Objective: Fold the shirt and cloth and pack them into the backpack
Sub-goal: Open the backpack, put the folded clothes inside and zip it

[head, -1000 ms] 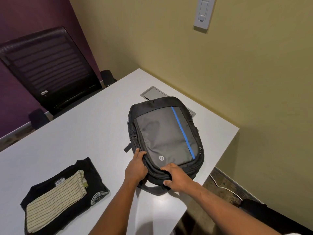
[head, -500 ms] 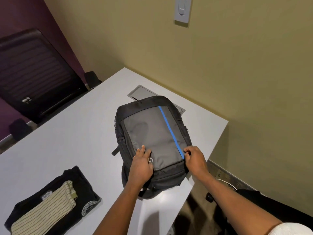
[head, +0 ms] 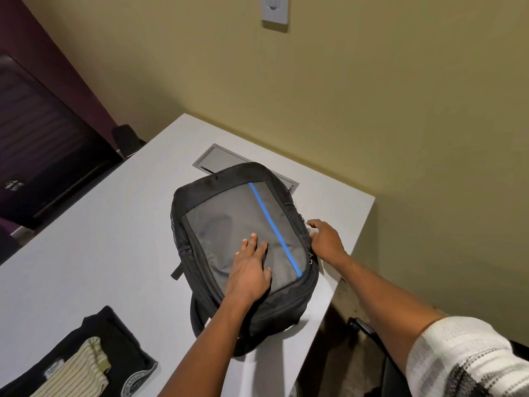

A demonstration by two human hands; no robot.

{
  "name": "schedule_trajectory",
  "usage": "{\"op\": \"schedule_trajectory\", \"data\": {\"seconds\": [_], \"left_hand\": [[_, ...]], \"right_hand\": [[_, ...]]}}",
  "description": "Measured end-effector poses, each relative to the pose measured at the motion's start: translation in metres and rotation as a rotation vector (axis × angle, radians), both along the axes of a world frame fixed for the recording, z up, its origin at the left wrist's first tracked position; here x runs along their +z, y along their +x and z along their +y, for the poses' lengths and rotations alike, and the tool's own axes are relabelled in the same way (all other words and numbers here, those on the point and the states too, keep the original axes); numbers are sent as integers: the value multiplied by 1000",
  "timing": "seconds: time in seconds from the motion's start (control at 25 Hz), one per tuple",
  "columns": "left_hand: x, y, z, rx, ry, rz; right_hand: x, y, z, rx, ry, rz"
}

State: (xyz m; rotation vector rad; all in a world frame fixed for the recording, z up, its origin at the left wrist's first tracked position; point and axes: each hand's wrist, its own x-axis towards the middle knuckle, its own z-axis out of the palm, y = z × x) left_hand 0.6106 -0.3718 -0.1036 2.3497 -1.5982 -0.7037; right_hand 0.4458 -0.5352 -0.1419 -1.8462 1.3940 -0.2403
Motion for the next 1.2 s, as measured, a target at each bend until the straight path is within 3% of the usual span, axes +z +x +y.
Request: {"op": "schedule_trajectory", "data": {"seconds": [0.24,0.52,0.72,0.96,1.2], "left_hand": [[8,9,-50,-117,85,-46],[-2,1,-83,-150,275,-141],[-7,-16,-110,-314,114,-331],[-14,-17,-135,-379,276,-388],[-24,-17,-142,-402,364,-450]], "right_hand": [[-9,15,-23,-8,43,-90],[-12,21,-42,-46,59,-7],[-10,25,-50,151,-36,203],[-8,24,-53,400,-218,421],[-8,13,-51,483,-278,420]]}}
